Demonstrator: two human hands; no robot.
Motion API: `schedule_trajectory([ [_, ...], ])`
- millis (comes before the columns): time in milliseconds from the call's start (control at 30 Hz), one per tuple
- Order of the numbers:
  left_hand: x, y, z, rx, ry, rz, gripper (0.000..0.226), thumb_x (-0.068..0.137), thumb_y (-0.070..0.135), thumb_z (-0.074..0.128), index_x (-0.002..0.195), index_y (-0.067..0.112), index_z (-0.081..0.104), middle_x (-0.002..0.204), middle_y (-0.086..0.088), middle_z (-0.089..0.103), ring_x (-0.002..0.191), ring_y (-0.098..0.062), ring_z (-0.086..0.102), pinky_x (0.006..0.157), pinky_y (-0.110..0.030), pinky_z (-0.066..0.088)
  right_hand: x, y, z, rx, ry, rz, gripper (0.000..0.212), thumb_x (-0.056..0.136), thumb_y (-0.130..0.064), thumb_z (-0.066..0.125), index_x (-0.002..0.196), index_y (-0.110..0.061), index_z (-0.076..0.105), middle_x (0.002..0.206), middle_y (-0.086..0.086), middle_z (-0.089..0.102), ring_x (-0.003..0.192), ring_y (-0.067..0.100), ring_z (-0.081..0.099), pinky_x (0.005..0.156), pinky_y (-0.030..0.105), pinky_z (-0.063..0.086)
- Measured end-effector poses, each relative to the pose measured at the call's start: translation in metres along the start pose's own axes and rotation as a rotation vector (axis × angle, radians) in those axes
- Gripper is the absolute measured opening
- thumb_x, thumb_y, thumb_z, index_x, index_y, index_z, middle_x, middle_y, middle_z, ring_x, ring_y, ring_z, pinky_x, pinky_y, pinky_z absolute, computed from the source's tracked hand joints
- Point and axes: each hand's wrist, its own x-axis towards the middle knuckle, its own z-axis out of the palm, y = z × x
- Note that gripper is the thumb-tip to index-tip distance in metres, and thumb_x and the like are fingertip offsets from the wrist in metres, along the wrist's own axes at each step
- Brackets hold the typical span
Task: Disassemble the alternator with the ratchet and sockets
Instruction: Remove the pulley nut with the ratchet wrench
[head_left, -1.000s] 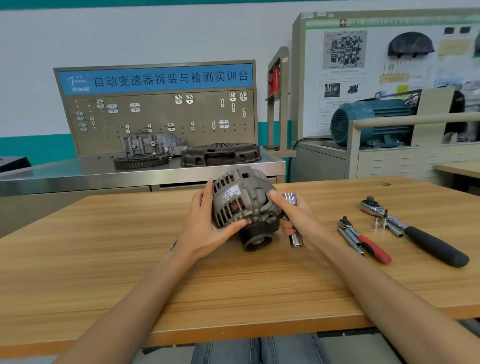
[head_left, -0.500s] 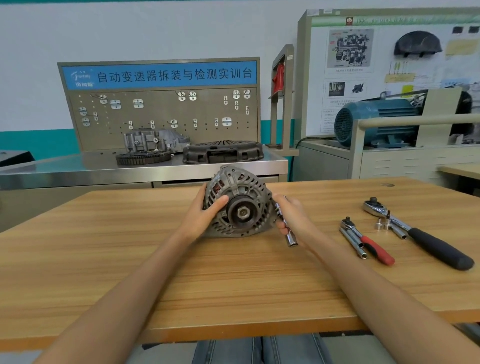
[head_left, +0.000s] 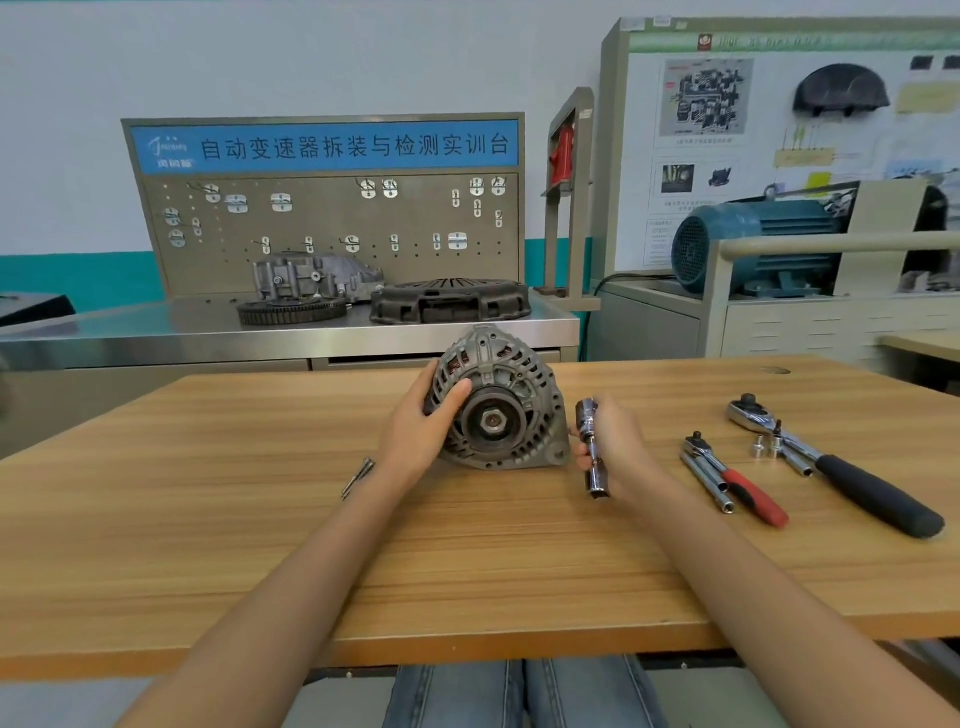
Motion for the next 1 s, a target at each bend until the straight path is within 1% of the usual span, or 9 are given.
schedule_trajectory([
  [100,-0.008,0.001,-0.003,0.054,-0.035,0.031,0.058,0.094,0.054,0.046,0.147,0.035,0.032,0.146,0.008,0.045,0.132,-0.014,0.043,0.108,-0.040,0.039,-0.006,-0.004,-0.001,0.058,-0.030,0.016,0.023,0.097,-0.020,0.030,0.077,-0.014,0.040,0.057,0.000,0.042,0.039,0.010,0.037,0.032,0.020,0.028],
  [233,-0.023,-0.004,-0.017,0.124,0.010,0.050,0.042,0.098,0.038,0.048,0.137,0.022,0.047,0.124,0.014,0.052,0.113,-0.003,0.046,0.090,-0.022,0.036,-0.025,-0.003,0.002,0.268,-0.185,0.127,0.027,0.096,-0.016,0.029,0.072,-0.011,0.042,0.048,-0.001,0.043,0.035,0.008,0.034,0.029,0.018,0.026],
  [333,-0.033,0.000,-0.023,0.196,0.222,0.004,0.014,0.096,0.028,0.052,0.093,0.016,0.058,0.097,0.001,0.061,0.092,-0.017,0.055,0.073,-0.028,0.038,-0.040,0.001,0.011,0.367,-0.286,0.226,0.017,0.094,-0.015,0.033,0.082,-0.009,0.044,0.060,0.004,0.043,0.040,0.008,0.034,0.030,0.017,0.027],
  [433,-0.049,0.013,-0.022,0.202,0.209,-0.057,0.031,0.096,0.023,0.049,0.067,0.013,0.051,0.070,-0.007,0.059,0.073,-0.027,0.054,0.063,-0.035,0.037,-0.052,0.007,0.026,0.418,-0.359,0.299,0.012,0.092,-0.015,0.038,0.085,-0.008,0.044,0.065,0.006,0.043,0.042,0.009,0.036,0.032,0.017,0.028],
  [633,-0.083,0.037,-0.011,-0.213,-0.398,-0.274,0.040,0.097,0.044,0.046,0.094,0.006,0.056,0.067,-0.003,0.061,0.053,-0.014,0.054,0.045,-0.020,0.042,-0.063,0.008,0.046,0.499,-0.414,0.364,0.018,0.098,-0.020,0.046,0.100,-0.002,0.049,0.061,0.010,0.055,0.043,0.014,0.049,0.038,0.018,0.041],
  [733,-0.086,0.050,-0.012,-0.342,-0.421,-0.389,0.054,0.083,0.050,0.060,0.105,0.002,0.050,0.075,-0.008,0.063,0.056,-0.017,0.061,0.048,-0.022,0.050,-0.062,0.005,0.051,0.460,-0.350,0.328,0.021,0.097,-0.021,0.051,0.102,-0.001,0.053,0.085,0.015,0.058,0.059,0.018,0.058,0.042,0.023,0.050],
  [833,-0.087,0.061,-0.012,-0.383,-0.456,-0.539,0.057,0.081,0.031,0.074,0.120,0.001,0.044,0.095,-0.019,0.066,0.066,-0.021,0.070,0.058,-0.025,0.058,-0.062,-0.003,0.058,0.513,-0.321,0.370,0.024,0.096,-0.018,0.053,0.113,-0.001,0.050,0.105,0.022,0.054,0.073,0.025,0.058,0.045,0.026,0.055],
  [933,-0.085,0.068,-0.014,-0.485,-0.486,-0.622,0.049,0.079,0.018,0.074,0.117,-0.005,0.052,0.093,-0.020,0.065,0.064,-0.019,0.070,0.057,-0.023,0.058,-0.060,-0.010,0.061,0.580,-0.299,0.435,0.032,0.096,-0.015,0.053,0.124,0.000,0.046,0.121,0.026,0.049,0.099,0.032,0.057,0.052,0.033,0.057],
  [1000,-0.084,0.070,-0.015,-0.584,-0.451,-0.664,0.035,0.081,0.014,0.072,0.107,-0.006,0.058,0.084,-0.018,0.066,0.061,-0.018,0.069,0.054,-0.022,0.058,-0.058,-0.012,0.057,0.465,-0.345,0.430,0.036,0.096,-0.017,0.054,0.127,0.000,0.046,0.125,0.024,0.052,0.100,0.030,0.058,0.057,0.036,0.057],
])
